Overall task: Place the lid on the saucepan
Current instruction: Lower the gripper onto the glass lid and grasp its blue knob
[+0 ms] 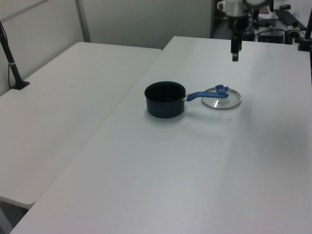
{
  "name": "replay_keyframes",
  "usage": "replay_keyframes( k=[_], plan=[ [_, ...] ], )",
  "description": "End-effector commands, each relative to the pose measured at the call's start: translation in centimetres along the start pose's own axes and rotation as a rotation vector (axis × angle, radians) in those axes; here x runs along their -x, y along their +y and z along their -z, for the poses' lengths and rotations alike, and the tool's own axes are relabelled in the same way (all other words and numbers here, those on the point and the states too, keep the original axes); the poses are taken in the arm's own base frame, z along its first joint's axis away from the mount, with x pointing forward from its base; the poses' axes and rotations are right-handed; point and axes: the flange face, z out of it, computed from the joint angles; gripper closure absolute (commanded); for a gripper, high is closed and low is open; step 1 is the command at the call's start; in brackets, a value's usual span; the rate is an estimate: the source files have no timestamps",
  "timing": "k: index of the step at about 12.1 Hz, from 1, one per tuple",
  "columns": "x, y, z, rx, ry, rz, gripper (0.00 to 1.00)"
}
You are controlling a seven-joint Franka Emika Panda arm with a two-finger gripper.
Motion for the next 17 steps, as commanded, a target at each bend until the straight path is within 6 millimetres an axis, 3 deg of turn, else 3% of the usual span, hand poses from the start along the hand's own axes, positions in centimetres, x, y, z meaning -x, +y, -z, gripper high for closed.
replay_keyframes(
  k=[1, 3, 6, 12, 15, 17],
  plan=[
    [0.2, 1.8, -4.1, -0.093, 0.048, -0.096, 0.00],
    [-1.4, 1.7, -6.7, -0.097, 0.056, -0.227, 0.00],
    [-3.0, 1.7, -10.3, -0.094, 0.059, -0.283, 0.00],
    [-5.8, -2.1, -14.8, -0.087, 0.086, -0.327, 0.00],
    [-5.9, -2.2, -14.9, -0.082, 0.089, -0.320, 0.50],
    [-5.5, -1.2, -14.3, -0.072, 0.083, -0.322, 0.58]
  ],
)
